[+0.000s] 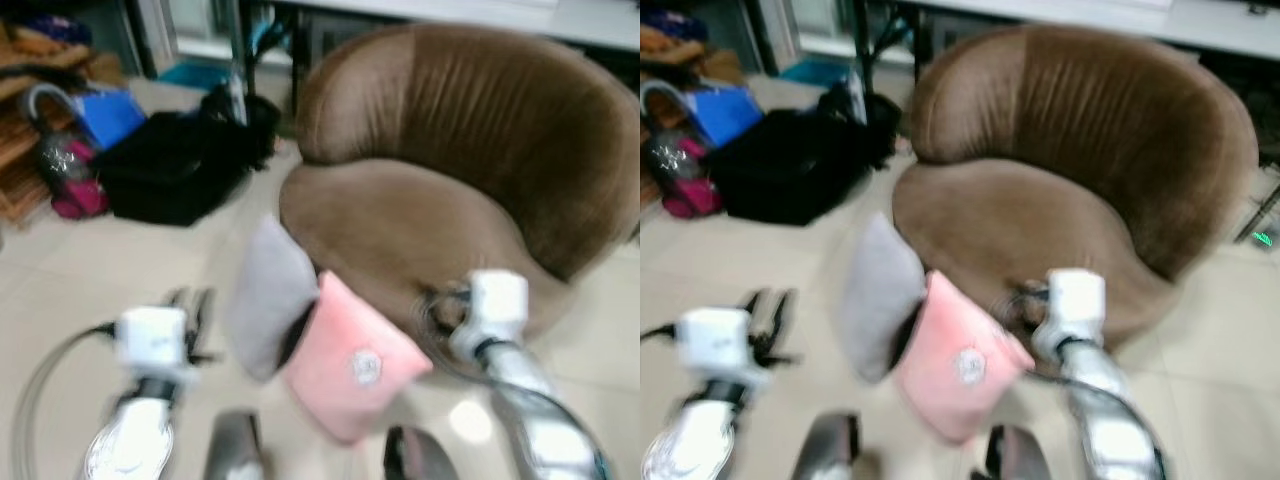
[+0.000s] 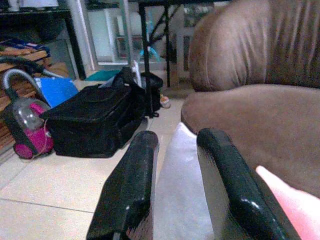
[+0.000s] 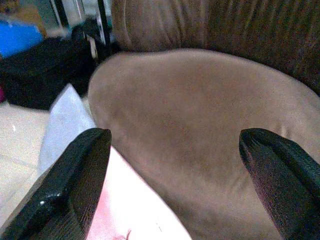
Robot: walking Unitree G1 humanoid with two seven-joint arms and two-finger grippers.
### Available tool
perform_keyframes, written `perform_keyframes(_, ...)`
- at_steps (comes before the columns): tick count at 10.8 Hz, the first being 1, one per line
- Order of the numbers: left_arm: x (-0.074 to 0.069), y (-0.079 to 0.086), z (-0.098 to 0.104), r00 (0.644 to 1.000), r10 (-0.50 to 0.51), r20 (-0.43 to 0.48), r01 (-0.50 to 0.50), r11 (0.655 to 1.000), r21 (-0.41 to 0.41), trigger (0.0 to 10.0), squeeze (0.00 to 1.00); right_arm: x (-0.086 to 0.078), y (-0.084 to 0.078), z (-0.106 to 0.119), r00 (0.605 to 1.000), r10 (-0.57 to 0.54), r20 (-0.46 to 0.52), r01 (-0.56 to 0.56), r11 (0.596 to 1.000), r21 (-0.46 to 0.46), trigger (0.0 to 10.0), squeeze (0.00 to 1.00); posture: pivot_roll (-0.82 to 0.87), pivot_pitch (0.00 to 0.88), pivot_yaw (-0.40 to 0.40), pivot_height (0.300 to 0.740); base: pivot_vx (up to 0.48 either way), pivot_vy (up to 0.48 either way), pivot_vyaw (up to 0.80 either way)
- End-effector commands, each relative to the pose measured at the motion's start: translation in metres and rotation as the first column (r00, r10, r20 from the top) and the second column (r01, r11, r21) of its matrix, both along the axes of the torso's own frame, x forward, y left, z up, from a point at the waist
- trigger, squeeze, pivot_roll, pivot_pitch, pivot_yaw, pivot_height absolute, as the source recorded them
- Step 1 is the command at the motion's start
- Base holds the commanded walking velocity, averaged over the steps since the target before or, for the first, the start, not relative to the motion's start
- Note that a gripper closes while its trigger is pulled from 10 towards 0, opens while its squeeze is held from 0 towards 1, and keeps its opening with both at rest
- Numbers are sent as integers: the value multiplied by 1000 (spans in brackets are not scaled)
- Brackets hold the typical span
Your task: Move the pillow to the sofa from floor
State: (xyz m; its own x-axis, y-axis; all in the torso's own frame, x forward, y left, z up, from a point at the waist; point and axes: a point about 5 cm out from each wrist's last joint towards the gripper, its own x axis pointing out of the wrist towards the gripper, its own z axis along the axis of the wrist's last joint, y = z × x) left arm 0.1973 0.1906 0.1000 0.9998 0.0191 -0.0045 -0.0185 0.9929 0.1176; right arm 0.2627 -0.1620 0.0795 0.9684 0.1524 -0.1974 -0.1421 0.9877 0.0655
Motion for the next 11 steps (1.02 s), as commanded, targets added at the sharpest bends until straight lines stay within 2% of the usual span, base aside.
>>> perform_keyframes(1,3,-10,1,999,-33,5,33,999,-16,10000,0,-4,-16,-4,999,-45,-20,45,998,-37,10000,0,118,0,-38,553,307,0,0)
perform_keyframes(11,2,-11,1,999,-35,2,35,999,-17,10000,0,-4,-16,-6,999,-47,-24,46,998,-40,10000,0,119,0,-37,553,313,0,0)
